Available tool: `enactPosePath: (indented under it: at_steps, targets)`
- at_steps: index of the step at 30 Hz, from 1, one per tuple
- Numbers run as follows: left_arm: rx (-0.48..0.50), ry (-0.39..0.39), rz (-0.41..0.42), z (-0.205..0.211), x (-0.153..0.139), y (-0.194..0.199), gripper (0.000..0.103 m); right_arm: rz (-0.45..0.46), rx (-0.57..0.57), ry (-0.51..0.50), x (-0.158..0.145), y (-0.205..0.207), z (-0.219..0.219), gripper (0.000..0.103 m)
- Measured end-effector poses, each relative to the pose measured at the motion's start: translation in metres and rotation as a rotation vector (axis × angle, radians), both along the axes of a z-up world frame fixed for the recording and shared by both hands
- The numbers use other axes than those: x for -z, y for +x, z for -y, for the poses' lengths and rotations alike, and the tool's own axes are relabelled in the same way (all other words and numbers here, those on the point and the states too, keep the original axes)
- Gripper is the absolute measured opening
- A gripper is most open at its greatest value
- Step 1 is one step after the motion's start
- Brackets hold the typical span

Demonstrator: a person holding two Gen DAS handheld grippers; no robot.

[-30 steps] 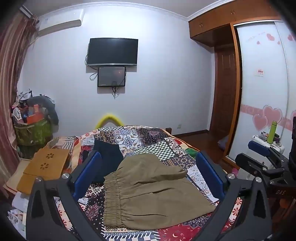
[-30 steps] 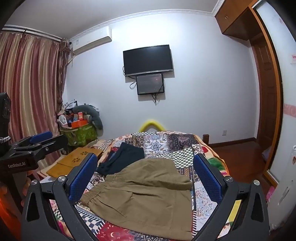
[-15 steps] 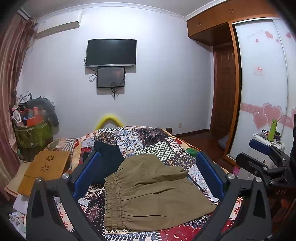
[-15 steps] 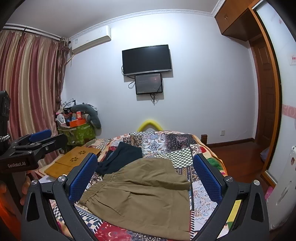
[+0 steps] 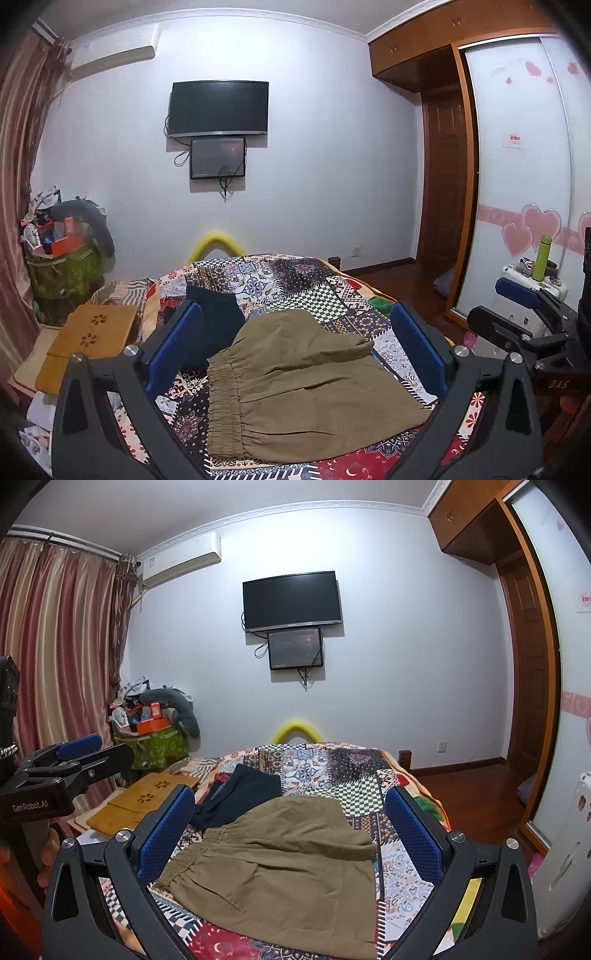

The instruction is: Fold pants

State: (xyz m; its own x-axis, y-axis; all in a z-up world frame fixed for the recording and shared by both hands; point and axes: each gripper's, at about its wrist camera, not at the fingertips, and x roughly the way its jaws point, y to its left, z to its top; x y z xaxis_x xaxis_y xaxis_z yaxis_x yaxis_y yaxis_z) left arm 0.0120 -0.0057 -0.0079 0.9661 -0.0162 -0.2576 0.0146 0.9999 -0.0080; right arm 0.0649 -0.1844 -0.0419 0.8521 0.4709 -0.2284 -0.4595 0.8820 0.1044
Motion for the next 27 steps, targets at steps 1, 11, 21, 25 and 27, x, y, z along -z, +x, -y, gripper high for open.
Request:
enactPosePath:
  at_steps: [1,11,21,25,27]
  targets:
    - [0.001,0.001,0.000,-0.0002,0.0002,0.0000,0.103,0.000,0.000,0.001,-0.0011,-0.0005,-0.0002,0.103]
    - [0.004,-0.009,-0.003,-0.0013,0.0015,0.0013,0.103,0.000,0.001,0.001,-0.0001,-0.0004,-0.0003,0.103]
    - [0.006,-0.010,-0.010,0.0001,0.0018,0.0030,0.103,-0.002,0.000,-0.001,-0.0006,0.0008,0.0001,0.103]
    - [0.006,-0.013,-0.009,0.0002,0.0029,0.0023,0.103,-0.001,0.001,-0.002,-0.0014,0.0017,-0.0002,0.103]
    - [0.009,-0.015,-0.013,-0.0004,0.0039,0.0028,0.103,-0.002,0.001,-0.001,-0.0013,0.0021,-0.0002,0.103]
